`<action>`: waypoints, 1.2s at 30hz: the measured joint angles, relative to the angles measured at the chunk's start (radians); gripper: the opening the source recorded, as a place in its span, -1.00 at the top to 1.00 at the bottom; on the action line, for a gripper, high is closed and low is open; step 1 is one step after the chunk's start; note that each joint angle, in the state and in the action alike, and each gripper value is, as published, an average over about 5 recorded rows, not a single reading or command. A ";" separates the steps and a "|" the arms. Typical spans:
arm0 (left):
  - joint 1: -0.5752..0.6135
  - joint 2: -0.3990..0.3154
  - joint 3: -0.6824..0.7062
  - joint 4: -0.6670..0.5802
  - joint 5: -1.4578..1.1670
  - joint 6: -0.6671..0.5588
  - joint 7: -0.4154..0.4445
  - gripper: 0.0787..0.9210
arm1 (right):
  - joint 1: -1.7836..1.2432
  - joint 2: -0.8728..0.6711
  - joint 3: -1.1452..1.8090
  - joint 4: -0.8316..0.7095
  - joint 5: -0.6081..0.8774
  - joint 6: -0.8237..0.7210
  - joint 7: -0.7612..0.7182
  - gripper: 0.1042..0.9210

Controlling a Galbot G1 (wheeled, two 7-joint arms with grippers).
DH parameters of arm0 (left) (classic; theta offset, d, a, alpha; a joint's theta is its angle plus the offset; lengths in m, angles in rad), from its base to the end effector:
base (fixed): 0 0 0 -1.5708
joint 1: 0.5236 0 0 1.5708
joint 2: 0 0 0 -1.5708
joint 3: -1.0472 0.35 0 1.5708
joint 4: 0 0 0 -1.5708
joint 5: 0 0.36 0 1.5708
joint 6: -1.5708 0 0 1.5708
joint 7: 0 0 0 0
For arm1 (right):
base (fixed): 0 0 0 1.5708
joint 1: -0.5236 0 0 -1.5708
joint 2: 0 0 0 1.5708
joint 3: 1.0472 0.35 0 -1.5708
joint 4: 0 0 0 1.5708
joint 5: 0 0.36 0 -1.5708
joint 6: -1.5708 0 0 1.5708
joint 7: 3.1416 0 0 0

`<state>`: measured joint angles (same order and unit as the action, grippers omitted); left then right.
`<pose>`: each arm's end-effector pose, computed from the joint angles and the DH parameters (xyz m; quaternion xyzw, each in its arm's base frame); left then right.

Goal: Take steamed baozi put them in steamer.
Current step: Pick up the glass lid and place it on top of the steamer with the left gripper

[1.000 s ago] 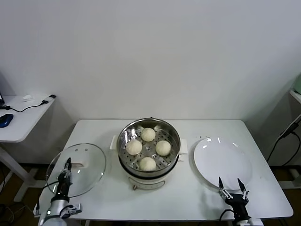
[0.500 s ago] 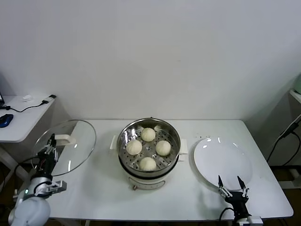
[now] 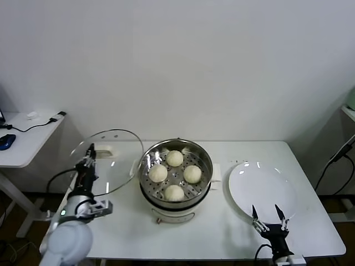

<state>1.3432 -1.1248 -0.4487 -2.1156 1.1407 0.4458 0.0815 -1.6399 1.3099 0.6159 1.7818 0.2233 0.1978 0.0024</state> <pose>0.2478 0.0497 -0.2401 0.0783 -0.7358 -0.6721 0.0277 0.1472 -0.1022 -0.4089 -0.0100 -0.9960 0.0293 0.0839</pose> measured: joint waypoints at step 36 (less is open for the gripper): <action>-0.198 -0.384 0.489 0.162 0.446 0.216 0.153 0.87 | -0.026 -0.013 0.016 -0.026 0.030 0.046 0.002 -0.76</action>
<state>1.1452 -1.5087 0.0398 -1.9533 1.5868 0.6621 0.2349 -1.6655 1.2965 0.6320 1.7562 0.2532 0.2443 0.0043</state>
